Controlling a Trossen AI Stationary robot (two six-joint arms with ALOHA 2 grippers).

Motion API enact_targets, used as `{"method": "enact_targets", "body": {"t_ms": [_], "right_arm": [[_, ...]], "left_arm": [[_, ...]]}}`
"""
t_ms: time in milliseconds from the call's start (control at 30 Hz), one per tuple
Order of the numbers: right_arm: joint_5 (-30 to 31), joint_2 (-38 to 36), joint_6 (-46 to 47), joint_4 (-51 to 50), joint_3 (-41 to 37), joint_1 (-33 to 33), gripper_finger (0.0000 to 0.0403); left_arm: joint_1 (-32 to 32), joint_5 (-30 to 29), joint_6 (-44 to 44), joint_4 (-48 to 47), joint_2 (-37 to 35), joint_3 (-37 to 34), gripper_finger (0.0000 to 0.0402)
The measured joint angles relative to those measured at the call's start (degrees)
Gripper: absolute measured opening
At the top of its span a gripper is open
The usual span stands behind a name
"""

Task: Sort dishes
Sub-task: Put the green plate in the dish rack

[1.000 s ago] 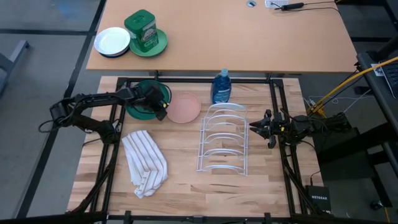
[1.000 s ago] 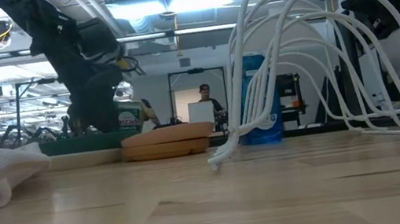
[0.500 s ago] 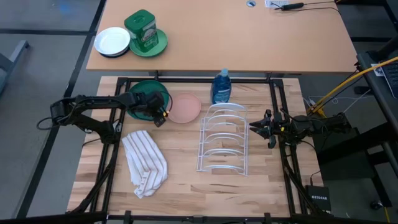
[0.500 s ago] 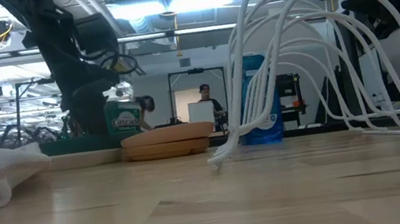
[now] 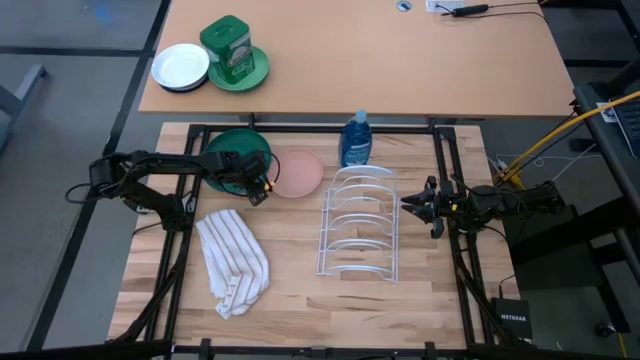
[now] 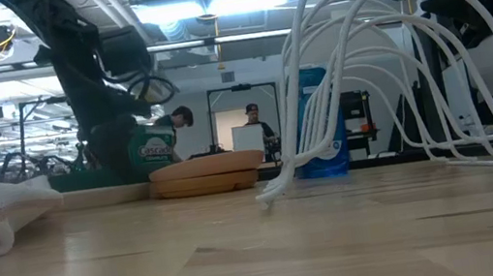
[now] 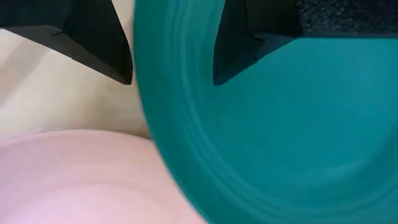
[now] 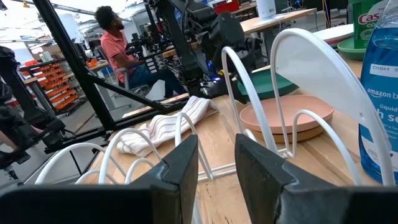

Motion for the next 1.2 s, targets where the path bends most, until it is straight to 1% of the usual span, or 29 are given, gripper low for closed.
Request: {"method": "enact_targets", "body": {"t_ms": [100, 200, 300, 500, 533, 567, 667, 800, 1000, 1100, 1200], "right_arm": [[0.0, 0.0, 0.0, 0.0, 0.0, 0.0, 0.0111], [0.0, 0.0, 0.0, 0.0, 0.0, 0.0, 0.0111], [0.0, 0.0, 0.0, 0.0, 0.0, 0.0, 0.0111], [0.0, 0.0, 0.0, 0.0, 0.0, 0.0, 0.0111], [0.0, 0.0, 0.0, 0.0, 0.0, 0.0, 0.0111], [0.0, 0.0, 0.0, 0.0, 0.0, 0.0, 0.0111], [0.0, 0.0, 0.0, 0.0, 0.0, 0.0, 0.0111], [0.0, 0.0, 0.0, 1.0, 0.0, 0.0, 0.0111], [0.0, 0.0, 0.0, 5.8, 0.0, 0.0, 0.0111], [0.5, 0.0, 2.0, 7.8, 0.0, 0.0, 0.0111], [2.6, 0.0, 5.6, 9.8, 0.0, 0.0, 0.0111]], "left_arm": [[0.0, -1.6, -0.4, 1.8, 1.3, 0.0, 0.0207], [0.0, -1.8, -0.2, 2.9, 1.8, 0.0, 0.0181], [0.0, -1.7, -0.2, 2.9, 1.8, 0.0, 0.0137], [-0.7, -2.3, -1.6, 2.2, 1.7, 0.0, 0.0028], [-0.9, -2.7, -2.0, 2.2, 1.7, 0.0, 0.0016], [-1.1, -2.8, -2.6, 2.3, 1.7, 0.0, 0.0011], [-2.1, -2.9, -5.0, 2.5, 1.5, 0.0, 0.0015], [-3.8, -5.1, -6.9, 1.9, 0.3, 0.8, 0.0005], [-5.7, -8.7, -8.0, 2.0, -4.0, 3.8, 0.0002], [-6.5, -9.0, -8.2, 2.1, -6.7, 5.4, 0.0001], [-7.4, -10.2, -8.6, 2.4, -9.5, 6.6, 0.0001]]}}
